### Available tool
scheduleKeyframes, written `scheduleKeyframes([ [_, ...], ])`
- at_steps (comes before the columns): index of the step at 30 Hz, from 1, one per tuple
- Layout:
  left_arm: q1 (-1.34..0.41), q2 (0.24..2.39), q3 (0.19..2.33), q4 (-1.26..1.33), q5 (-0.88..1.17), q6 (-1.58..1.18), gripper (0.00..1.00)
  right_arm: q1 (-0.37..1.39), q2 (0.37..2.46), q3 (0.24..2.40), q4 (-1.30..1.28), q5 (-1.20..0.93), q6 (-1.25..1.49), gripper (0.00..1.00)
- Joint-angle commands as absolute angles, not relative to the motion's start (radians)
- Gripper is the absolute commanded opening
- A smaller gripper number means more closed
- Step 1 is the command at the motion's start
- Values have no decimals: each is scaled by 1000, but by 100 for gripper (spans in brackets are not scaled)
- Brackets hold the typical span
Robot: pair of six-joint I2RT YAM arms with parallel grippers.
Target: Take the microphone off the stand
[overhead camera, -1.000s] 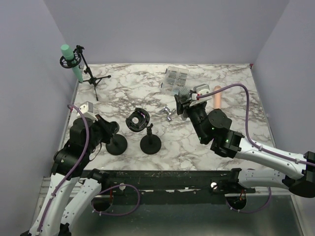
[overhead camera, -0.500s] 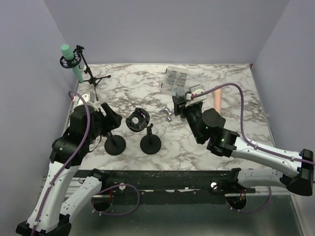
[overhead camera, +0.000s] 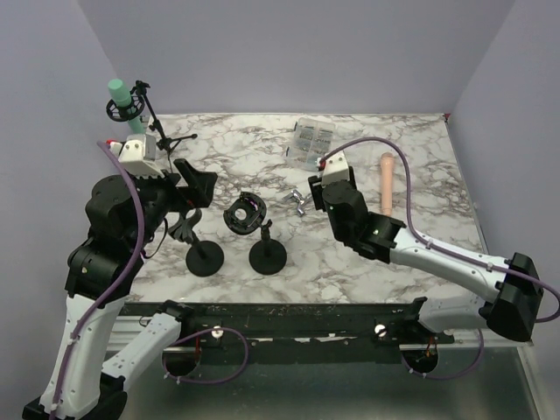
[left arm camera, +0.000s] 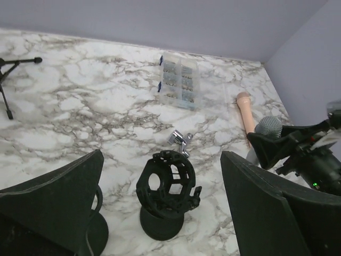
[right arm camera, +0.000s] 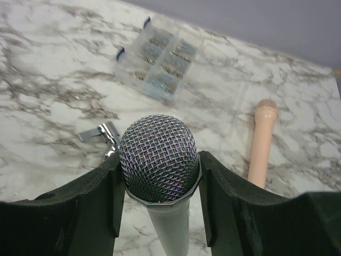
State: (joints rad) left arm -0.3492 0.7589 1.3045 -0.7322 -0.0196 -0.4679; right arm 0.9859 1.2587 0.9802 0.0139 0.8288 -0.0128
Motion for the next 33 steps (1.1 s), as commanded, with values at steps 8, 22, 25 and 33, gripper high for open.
scheduleKeyframes([
  [8, -352, 607, 1079, -464, -39, -225, 98, 720, 1432, 1088, -371, 781, 247, 1],
  [22, -362, 285, 755, -266, -184, -173, 99, 386, 1720, 1268, -308, 651, 232, 1],
  [25, -363, 261, 749, -273, -188, -166, 98, 354, 1784, 1312, -319, 637, 234, 1],
  [33, -369, 255, 744, -272, -145, -179, 98, 351, 1732, 1389, -350, 551, 207, 1],
])
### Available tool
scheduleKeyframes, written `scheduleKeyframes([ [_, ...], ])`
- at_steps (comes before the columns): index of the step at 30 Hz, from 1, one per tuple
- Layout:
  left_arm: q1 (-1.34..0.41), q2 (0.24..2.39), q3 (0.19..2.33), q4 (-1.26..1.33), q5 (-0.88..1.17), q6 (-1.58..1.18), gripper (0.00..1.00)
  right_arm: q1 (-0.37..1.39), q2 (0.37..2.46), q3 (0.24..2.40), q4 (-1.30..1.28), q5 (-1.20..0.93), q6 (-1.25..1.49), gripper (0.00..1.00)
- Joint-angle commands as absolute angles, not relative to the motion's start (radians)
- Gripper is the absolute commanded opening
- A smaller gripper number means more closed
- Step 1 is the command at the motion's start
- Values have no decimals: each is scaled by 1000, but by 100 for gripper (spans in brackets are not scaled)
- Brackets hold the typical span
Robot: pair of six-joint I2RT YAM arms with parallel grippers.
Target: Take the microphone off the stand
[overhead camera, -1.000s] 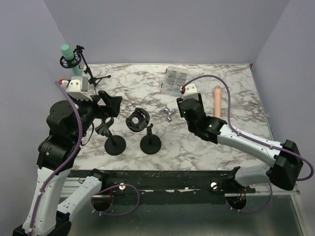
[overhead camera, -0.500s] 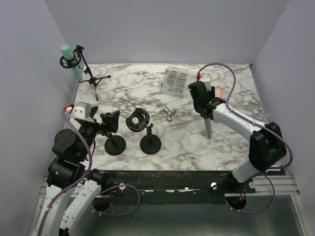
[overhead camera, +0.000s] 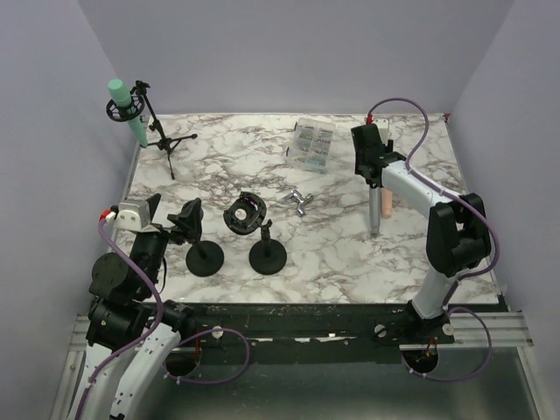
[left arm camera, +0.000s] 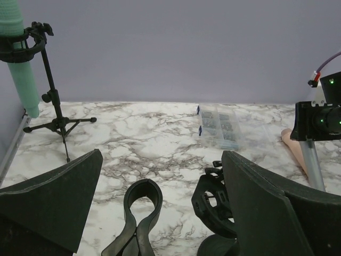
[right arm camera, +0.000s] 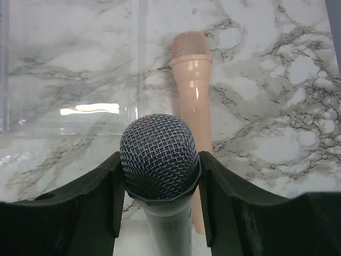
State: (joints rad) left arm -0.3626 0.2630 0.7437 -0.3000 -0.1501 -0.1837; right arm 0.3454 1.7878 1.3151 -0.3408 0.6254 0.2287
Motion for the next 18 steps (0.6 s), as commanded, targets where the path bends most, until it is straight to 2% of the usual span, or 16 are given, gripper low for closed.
scheduleKeyframes([
  [1, -369, 255, 744, -273, -143, -181, 98, 350, 1728, 1405, -373, 564, 202, 1],
  [9, -383, 230, 741, -276, -152, -180, 98, 312, 1735, 1446, -524, 715, 147, 1],
  [18, -411, 241, 744, -281, -150, -173, 98, 231, 1750, 1402, -389, 783, 57, 1],
])
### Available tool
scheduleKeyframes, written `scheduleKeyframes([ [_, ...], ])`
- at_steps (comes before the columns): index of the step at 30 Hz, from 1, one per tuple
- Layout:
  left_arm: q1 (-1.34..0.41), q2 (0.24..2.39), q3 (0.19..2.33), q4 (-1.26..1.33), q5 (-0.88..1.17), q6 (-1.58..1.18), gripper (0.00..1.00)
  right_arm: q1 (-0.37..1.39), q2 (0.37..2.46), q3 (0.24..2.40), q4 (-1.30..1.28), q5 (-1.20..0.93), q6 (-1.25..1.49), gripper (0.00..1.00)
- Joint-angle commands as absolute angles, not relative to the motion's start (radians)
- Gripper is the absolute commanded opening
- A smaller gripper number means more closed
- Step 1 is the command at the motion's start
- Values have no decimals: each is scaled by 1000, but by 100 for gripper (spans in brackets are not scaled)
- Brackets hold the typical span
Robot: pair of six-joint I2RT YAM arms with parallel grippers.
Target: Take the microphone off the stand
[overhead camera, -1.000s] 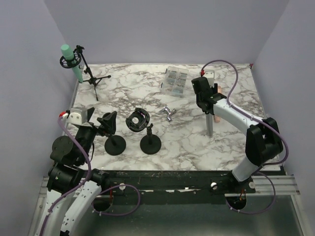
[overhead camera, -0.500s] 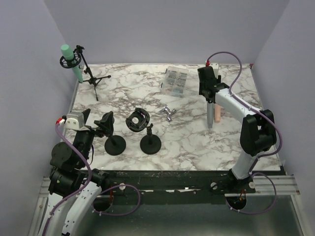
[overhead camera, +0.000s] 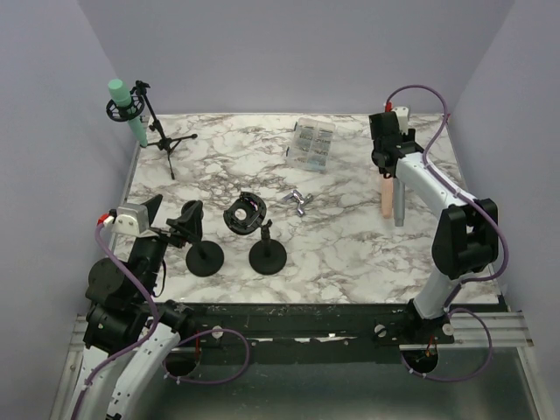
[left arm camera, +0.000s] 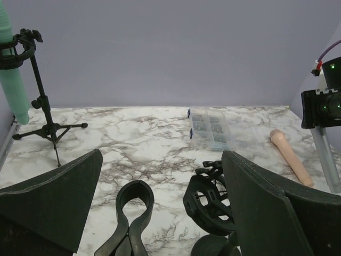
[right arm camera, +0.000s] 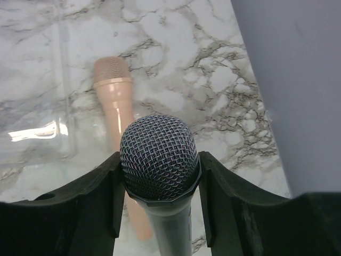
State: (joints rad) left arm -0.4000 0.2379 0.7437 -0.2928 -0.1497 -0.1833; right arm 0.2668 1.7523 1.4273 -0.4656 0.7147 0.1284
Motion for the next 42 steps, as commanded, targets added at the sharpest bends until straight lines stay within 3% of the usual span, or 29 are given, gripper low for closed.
scheduleKeyframes([
  [1, -412, 241, 745, -284, -149, -173, 98, 220, 1756, 1398, -356, 782, 35, 1],
  [15, -460, 235, 736, -286, -198, -150, 98, 60, 1984, 1498, -233, 527, -34, 1],
  [30, -478, 255, 732, -287, -216, -142, 98, 6, 2119, 1541, -195, 443, -19, 1],
  [38, -482, 271, 729, -286, -220, -139, 98, -46, 2154, 1559, -207, 385, -5, 6],
  [42, -485, 280, 729, -285, -215, -140, 98, -58, 2160, 1559, -207, 361, -3, 15],
])
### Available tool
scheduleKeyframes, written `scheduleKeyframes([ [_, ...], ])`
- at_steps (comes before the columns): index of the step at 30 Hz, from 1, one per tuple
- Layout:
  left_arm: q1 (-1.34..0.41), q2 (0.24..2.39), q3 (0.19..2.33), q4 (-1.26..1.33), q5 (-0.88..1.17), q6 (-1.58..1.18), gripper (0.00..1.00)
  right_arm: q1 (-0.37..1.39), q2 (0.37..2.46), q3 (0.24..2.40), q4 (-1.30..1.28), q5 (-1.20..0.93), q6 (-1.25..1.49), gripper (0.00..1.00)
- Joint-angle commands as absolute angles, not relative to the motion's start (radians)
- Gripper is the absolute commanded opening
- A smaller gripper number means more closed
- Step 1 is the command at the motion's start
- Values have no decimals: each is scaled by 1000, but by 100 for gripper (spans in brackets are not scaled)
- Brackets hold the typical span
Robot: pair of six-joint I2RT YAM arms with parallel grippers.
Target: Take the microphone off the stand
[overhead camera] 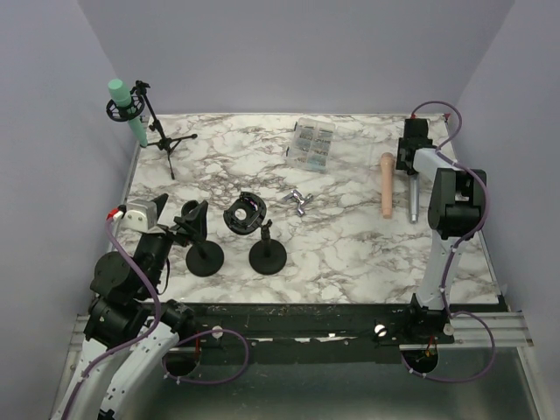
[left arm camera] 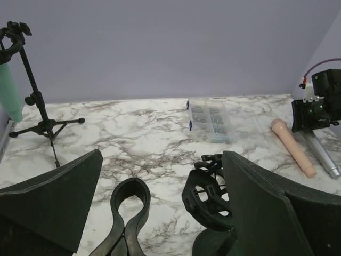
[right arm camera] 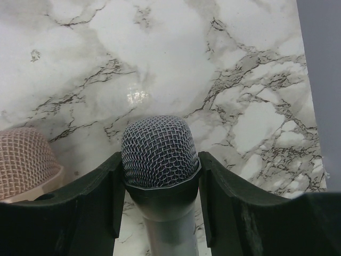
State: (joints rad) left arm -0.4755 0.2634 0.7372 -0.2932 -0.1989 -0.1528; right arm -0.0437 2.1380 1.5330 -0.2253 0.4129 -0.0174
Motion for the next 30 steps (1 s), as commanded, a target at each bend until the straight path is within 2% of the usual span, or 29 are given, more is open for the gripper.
scheduleKeyframes([
  [1, -487, 281, 729, -286, -215, -140, 98, -59, 2162, 1560, -204, 351, -2, 17],
  [9, -490, 288, 728, -288, -225, -137, 98, -62, 2199, 1580, -204, 323, -3, 24],
  [19, -491, 292, 730, -292, -235, -137, 98, -68, 2191, 1560, -201, 302, 28, 47],
  [30, -492, 293, 730, -295, -238, -135, 98, -68, 2195, 1548, -211, 315, 31, 60],
])
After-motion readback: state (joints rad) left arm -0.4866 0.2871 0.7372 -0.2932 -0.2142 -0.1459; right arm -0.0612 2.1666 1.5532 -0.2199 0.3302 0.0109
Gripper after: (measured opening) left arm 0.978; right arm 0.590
